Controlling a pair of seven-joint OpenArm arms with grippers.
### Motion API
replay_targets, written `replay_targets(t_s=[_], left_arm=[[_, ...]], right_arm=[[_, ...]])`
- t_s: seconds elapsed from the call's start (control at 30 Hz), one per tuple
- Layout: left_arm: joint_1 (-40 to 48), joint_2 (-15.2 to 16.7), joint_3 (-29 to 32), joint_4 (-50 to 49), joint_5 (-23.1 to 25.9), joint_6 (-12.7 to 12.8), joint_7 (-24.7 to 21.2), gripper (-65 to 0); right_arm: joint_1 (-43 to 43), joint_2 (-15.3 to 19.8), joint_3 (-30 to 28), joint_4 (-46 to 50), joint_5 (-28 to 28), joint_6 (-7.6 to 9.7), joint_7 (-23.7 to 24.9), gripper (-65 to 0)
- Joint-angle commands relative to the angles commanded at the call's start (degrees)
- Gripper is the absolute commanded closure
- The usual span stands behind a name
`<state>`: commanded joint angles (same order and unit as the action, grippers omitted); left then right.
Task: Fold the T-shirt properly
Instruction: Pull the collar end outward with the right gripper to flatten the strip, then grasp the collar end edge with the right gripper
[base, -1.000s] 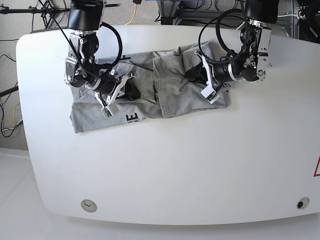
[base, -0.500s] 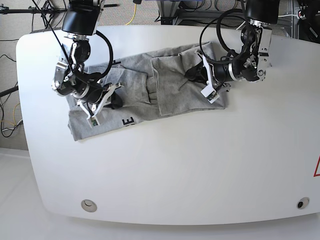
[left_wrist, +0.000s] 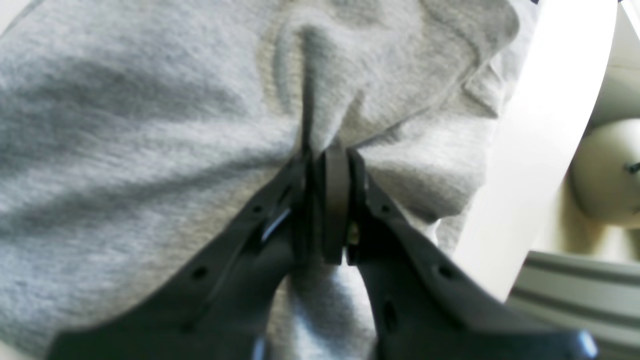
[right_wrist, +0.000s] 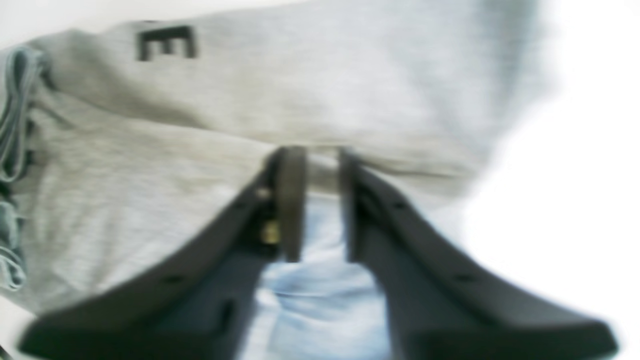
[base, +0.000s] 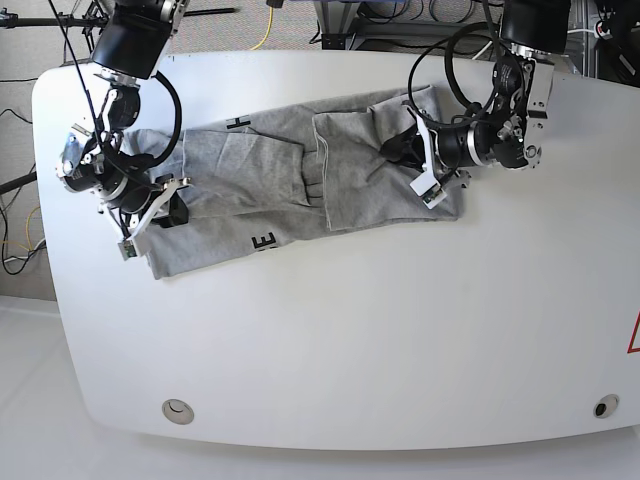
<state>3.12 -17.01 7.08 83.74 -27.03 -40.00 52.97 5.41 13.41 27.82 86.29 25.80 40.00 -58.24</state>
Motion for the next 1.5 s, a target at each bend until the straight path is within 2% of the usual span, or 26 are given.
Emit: replay_targets(t_s=[0.07, 0.13, 0.33, 0.83, 1.33, 1.5], left_arm=[[-0.53, -0.09, 0.00, 0.00, 0.00, 0.00, 0.00, 0.0], [-1.23, -0.18, 0.00, 0.00, 0.00, 0.00, 0.00, 0.0], [-3.08, -1.23, 0.00, 0.00, 0.00, 0.00, 0.09, 0.0], [-5.80, -1.23, 0.18, -0.09, 0.00, 0.00, 0.26, 0.0], [-5.80, -0.97, 0.35, -0.09, 0.00, 0.00, 0.26, 0.0], [-5.80, -0.97, 0.35, -0.09, 0.00, 0.00, 0.26, 0.0]], right_arm=[[0.00, 0.26, 1.32, -0.70, 0.00, 0.00, 0.00, -31.6], [0.00, 0.62, 2.11, -1.23, 0.00, 0.00, 0.09, -34.9], [0.00, 1.14, 2.90, -1.58, 0.00, 0.00, 0.18, -32.2], [-2.20, 1.14, 2.90, -1.58, 0.09, 0.00, 0.18, -32.0], [-4.13, -2.55, 2.73, -1.67, 0.35, 0.00, 0.18, -32.0], [-2.73, -3.34, 2.73, -6.42, 0.44, 0.00, 0.09, -32.0]])
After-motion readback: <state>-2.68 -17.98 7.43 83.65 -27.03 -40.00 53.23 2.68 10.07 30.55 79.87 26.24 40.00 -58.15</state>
